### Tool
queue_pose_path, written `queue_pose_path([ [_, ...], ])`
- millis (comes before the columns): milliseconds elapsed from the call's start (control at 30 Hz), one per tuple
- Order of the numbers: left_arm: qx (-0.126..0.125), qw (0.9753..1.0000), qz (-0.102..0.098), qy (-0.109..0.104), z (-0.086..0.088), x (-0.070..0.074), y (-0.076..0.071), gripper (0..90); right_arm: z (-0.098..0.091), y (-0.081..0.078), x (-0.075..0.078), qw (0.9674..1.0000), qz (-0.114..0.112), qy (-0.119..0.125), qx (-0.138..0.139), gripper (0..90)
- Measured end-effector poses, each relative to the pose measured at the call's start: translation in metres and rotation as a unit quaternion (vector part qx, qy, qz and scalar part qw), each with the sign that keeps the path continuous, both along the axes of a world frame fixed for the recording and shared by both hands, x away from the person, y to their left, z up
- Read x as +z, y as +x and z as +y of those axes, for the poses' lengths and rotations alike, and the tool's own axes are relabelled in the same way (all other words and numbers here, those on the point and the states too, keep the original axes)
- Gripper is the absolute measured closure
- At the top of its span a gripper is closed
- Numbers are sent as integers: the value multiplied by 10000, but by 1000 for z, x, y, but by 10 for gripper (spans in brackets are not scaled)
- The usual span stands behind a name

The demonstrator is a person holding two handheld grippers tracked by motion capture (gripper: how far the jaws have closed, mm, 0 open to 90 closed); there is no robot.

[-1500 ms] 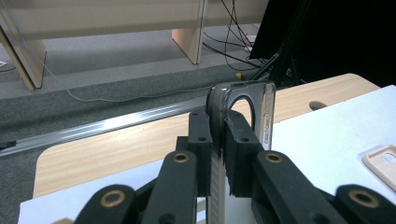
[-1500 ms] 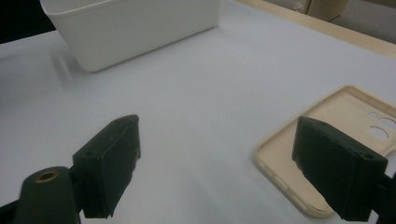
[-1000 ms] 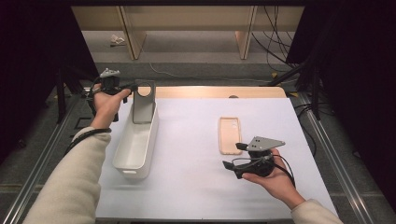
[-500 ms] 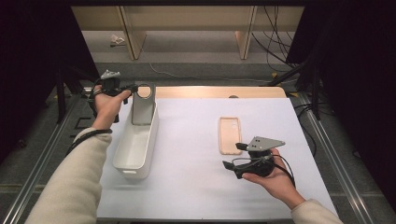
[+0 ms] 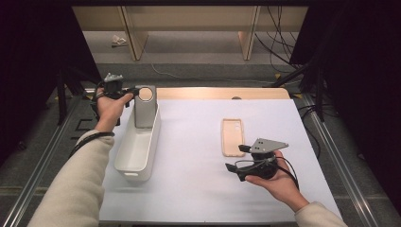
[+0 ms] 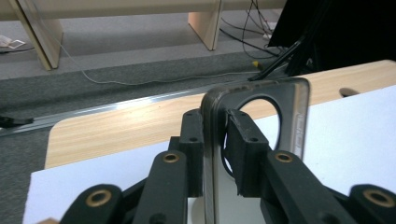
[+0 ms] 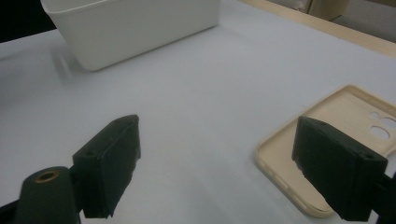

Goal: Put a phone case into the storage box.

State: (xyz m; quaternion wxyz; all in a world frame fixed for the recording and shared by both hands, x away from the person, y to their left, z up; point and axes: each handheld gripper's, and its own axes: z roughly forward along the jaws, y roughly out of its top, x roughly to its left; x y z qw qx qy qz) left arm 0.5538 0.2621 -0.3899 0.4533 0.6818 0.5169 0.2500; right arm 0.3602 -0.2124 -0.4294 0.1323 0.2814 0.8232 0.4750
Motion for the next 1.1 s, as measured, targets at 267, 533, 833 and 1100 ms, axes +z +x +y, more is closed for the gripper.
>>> queue_pose_path([
  [267, 27, 9998, 80, 177, -2, -2, 1, 726, 0, 0, 0, 10000, -2, -1, 3, 165],
  [533, 38, 9996, 132, 265, -4, -4, 2, 691, 0, 0, 0, 10000, 10, -6, 15, 165],
  [833, 58, 9986, 332, 398, -7, -1, -3, 450, 0, 0, 0, 10000, 5, 3, 3, 165],
  [1100, -1, 9961, 450, 760, -11, 10, -14, 146, 1, 0, 0, 10000, 17, -12, 14, 164],
])
